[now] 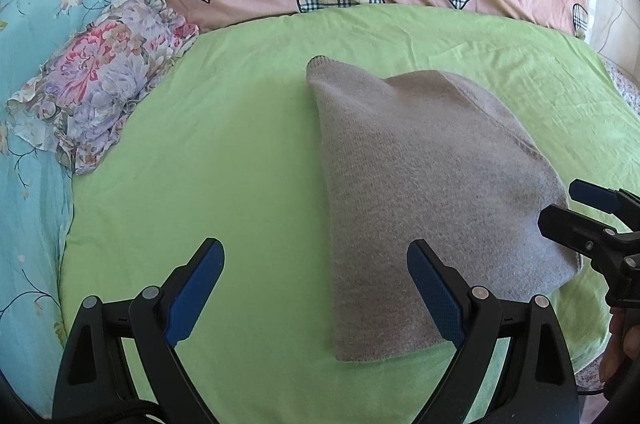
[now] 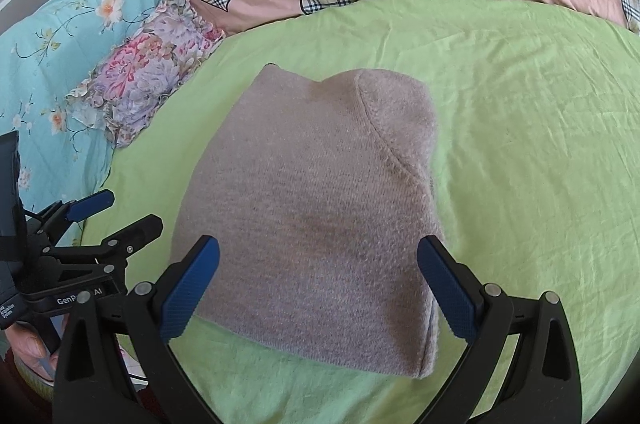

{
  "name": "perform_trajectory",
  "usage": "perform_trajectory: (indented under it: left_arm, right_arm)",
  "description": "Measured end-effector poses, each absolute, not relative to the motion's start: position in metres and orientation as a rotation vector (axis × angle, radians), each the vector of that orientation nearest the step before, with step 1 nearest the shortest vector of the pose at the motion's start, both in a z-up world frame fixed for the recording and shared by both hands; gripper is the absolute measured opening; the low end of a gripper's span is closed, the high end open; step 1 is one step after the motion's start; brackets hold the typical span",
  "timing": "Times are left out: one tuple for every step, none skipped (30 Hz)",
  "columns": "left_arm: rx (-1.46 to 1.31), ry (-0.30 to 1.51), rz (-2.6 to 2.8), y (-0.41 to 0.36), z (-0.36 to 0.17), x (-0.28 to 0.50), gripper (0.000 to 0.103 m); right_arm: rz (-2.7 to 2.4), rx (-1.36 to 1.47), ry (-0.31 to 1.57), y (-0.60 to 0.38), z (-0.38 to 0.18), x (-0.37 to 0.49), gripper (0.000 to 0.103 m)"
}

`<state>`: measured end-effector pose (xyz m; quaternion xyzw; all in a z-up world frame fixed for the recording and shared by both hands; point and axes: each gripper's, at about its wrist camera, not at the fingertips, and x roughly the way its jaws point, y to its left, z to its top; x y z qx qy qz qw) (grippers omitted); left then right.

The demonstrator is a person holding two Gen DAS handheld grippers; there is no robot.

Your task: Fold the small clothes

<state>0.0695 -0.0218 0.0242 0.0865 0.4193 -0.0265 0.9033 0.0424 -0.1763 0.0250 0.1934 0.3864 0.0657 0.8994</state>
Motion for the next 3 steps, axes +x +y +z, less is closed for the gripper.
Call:
perform_trajectory:
  left_arm:
    - [0.177, 0.869, -0.057, -0.0223, 0.0240, 0.0696, 0.093]
    - [0.178, 0.869, -0.056, -0.0231, 0.0239, 0.0697, 0.093]
    - [0.179, 0.866, -0.053, -0.0236, 0.0238, 0.0697, 0.093]
  right_arm:
    - [0.137, 0.403, 0.802, -0.1768, 0.0241, 0.0433, 0.099]
    - [0.139, 0.406, 0.802, -0.1774, 0.0235, 0.0439, 0.099]
    - [0.143, 0.406, 0.801, -0.1801, 0.0231, 0.0442, 0.099]
